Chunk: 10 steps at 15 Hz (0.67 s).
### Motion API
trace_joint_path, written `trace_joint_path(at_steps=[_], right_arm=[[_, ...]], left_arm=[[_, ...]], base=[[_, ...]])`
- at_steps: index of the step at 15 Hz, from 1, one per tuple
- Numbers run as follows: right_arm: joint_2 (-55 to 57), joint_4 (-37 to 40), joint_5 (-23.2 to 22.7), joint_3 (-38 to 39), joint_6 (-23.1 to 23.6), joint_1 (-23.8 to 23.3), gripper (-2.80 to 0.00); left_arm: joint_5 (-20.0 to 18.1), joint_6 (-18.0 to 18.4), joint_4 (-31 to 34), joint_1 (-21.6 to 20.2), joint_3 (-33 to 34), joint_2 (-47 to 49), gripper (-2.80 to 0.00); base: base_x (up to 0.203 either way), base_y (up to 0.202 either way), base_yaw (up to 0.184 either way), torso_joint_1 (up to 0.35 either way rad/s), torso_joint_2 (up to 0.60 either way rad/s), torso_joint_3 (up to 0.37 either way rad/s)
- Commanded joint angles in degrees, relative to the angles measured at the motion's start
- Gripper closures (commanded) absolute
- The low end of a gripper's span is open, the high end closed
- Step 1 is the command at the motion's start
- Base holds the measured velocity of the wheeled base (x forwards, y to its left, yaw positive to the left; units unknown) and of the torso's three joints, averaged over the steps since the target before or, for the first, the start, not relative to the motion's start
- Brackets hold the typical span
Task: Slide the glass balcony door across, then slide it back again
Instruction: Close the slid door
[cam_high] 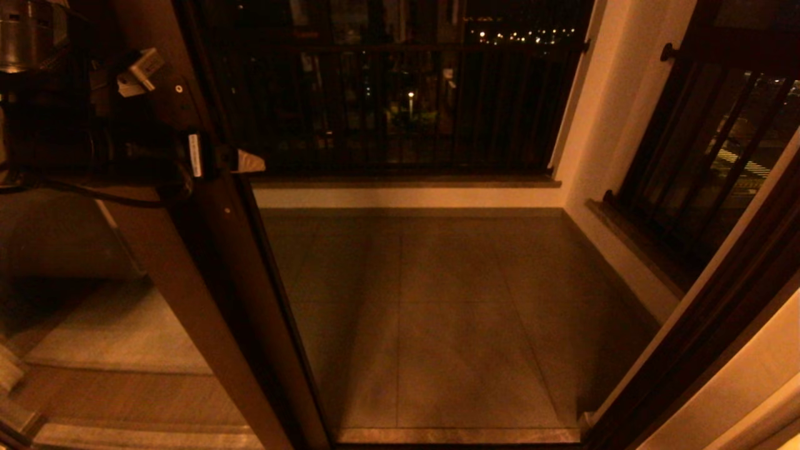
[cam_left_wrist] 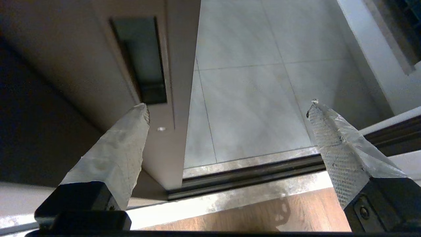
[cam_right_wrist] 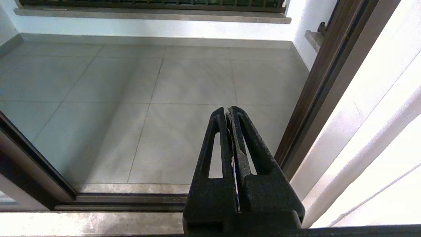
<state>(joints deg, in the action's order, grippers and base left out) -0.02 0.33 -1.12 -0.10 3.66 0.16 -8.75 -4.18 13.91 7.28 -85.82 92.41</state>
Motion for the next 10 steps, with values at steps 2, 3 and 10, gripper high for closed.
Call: trace_joint_path(at_steps=[2,3,10], right_arm=[[0.09,0.02,-0.02,0.01,0.03,0.02,0.0],[0.02,0.02,-0.02,0.01,0.03,0.02,0.0],[0.02,0.02,-0.02,0.01,0.03,0.02,0.0]], left_arm=[[-0.12,-0.04,0.06,0.02,-1.81,1.72,-2.8],[-0.12,0.05,0.06,0.11,-1.96,1.72,-2.8],[-0.25,-0.04,0.11,1.99,-3.48,1.9,-2.8]], base=[[0.0,0.0,0.0,0.0,0.0,0.0],[0.0,0.0,0.0,0.0,0.0,0.0],[0.0,0.0,0.0,0.0,0.0,0.0]])
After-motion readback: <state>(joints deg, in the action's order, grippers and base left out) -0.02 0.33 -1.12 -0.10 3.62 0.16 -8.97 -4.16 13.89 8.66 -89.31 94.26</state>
